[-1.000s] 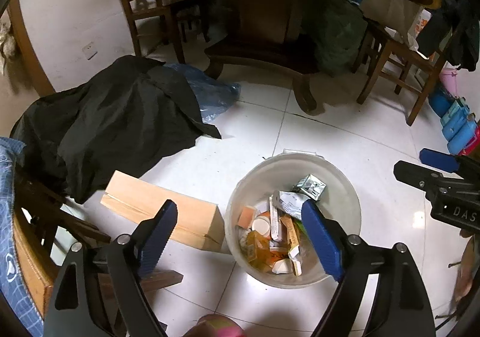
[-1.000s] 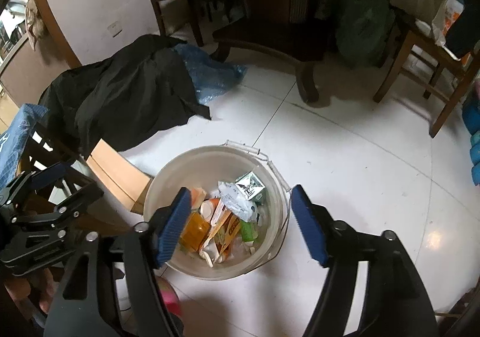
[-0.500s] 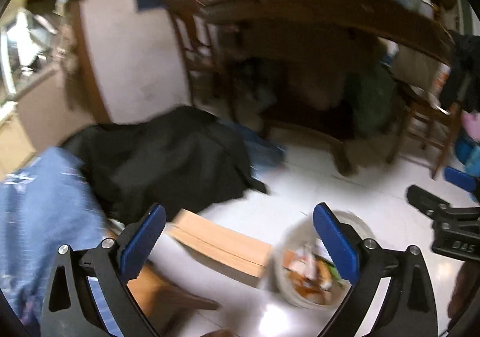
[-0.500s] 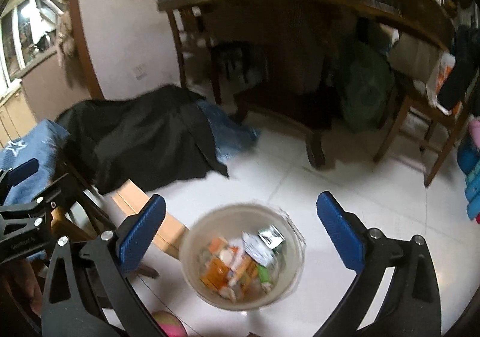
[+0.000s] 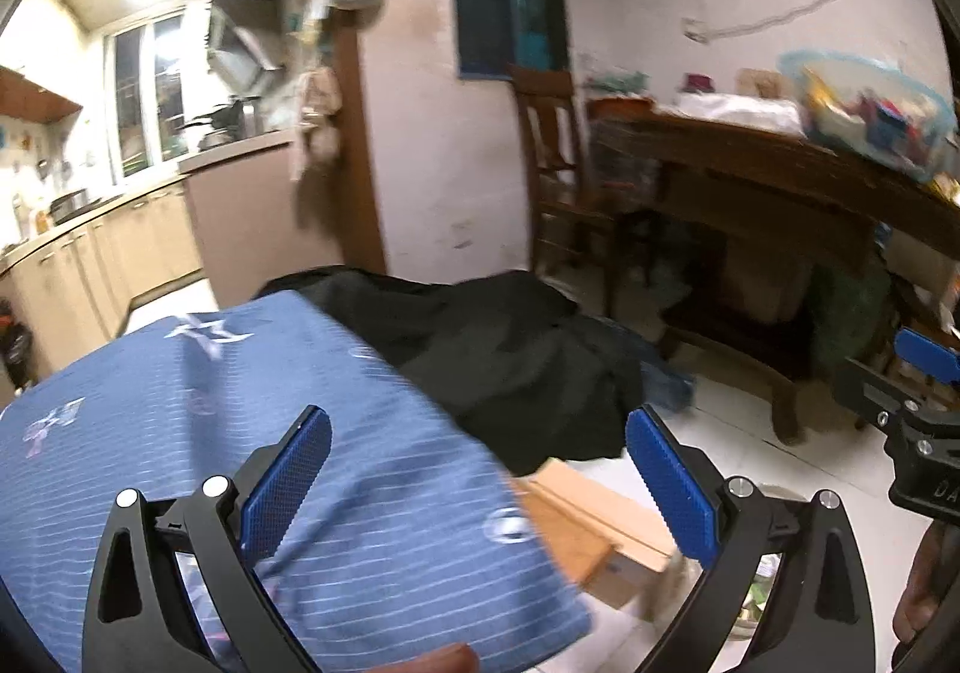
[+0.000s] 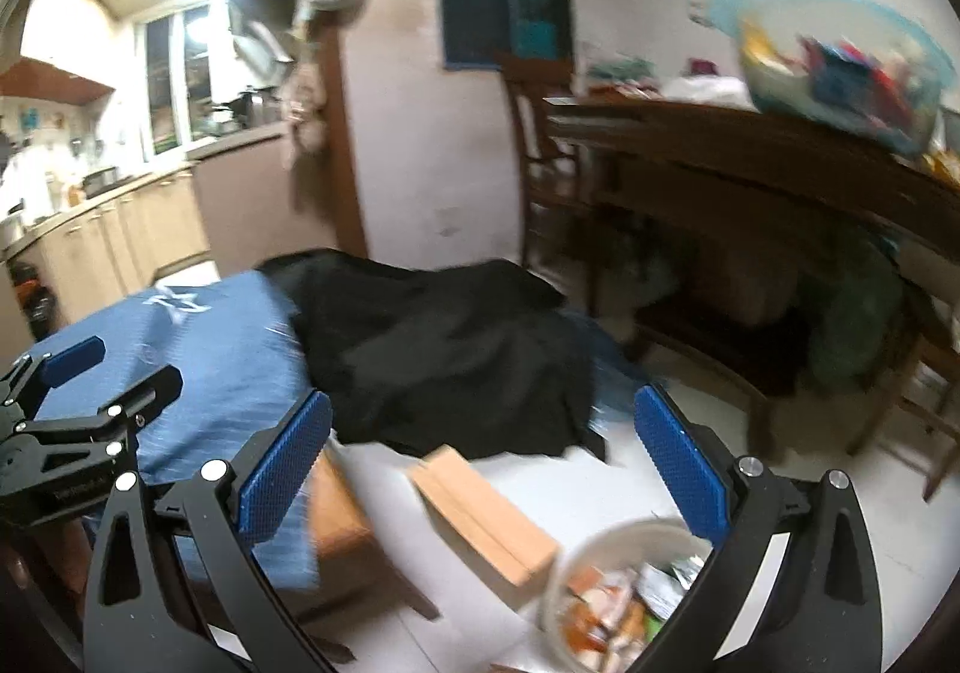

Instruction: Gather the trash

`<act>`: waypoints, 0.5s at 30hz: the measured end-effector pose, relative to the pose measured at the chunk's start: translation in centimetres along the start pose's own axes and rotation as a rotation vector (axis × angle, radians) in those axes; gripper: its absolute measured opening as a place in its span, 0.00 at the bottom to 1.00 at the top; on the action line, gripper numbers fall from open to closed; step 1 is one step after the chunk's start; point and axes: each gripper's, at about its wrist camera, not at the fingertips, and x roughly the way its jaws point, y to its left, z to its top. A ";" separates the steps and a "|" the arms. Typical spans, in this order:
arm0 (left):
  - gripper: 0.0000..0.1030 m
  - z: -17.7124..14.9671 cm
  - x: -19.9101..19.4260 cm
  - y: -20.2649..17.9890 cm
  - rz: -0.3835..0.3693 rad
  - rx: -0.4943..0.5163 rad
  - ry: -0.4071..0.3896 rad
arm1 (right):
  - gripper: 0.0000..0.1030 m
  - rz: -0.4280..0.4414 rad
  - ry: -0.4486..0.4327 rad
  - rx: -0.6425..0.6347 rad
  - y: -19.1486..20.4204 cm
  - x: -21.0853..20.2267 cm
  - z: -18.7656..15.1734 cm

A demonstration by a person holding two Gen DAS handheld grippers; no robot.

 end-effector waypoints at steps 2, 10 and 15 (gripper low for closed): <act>0.95 0.0 -1.2 2.9 0.056 -0.024 -0.004 | 0.95 0.060 -0.019 -0.014 2.4 0.0 0.9; 0.95 -0.7 -6.5 14.6 0.257 -0.135 -0.028 | 0.95 0.256 -0.044 -0.097 12.9 0.9 2.8; 0.95 -1.7 -10.8 20.9 0.393 -0.204 -0.034 | 0.95 0.374 -0.032 -0.154 19.0 1.5 2.9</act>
